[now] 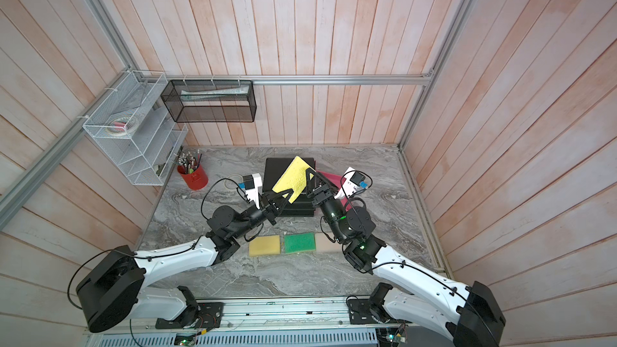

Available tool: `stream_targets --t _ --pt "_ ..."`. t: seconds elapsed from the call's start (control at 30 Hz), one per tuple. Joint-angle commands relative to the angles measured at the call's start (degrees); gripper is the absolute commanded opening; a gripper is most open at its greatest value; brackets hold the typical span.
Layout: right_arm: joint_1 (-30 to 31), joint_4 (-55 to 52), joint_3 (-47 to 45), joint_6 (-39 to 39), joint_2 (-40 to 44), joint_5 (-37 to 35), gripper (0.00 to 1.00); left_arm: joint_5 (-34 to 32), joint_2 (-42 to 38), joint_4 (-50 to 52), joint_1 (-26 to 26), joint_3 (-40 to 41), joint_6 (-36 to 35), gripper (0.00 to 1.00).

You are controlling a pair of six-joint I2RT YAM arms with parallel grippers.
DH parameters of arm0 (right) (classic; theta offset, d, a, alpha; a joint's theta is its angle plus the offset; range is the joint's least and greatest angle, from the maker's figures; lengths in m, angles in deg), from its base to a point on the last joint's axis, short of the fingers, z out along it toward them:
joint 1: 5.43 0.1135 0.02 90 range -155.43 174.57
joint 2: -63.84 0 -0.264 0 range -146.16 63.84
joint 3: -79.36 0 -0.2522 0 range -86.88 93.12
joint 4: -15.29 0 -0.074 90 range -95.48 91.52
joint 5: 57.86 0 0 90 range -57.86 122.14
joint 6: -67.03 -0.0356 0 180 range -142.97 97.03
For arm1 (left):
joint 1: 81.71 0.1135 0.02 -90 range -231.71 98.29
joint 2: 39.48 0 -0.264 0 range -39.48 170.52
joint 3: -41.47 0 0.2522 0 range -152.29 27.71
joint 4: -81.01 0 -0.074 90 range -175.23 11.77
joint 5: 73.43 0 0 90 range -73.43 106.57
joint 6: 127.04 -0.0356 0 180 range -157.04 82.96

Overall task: Take the sponge out of the drawer
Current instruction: Place the sponge at the center of the board.

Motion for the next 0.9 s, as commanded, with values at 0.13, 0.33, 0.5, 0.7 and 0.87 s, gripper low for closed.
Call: stream_targets --t 0.13,0.33,0.5,0.7,0.87 --pt "-3.94 -16.61 6.02 14.78 3.87 0.41 0.72 7.12 -5.73 31.85 -0.07 -5.2 -2.93 0.0" --pt "-7.64 -22.57 7.24 20.42 7.29 -3.88 0.76 16.88 -6.4 34.78 -0.57 -1.18 1.53 0.0" --pt "-12.13 -28.75 8.94 21.07 8.82 -2.1 0.78 17.51 -3.01 34.82 -5.94 1.09 3.93 0.0" --pt "-14.07 -30.71 7.06 18.8 9.43 0.61 0.78 13.63 0.42 34.39 -14.79 2.62 5.62 0.0" --pt "-15.1 -31.56 5.89 17.28 9.25 2.01 0.78 11.86 4.27 29.54 -19.5 5.61 9.53 0.0"
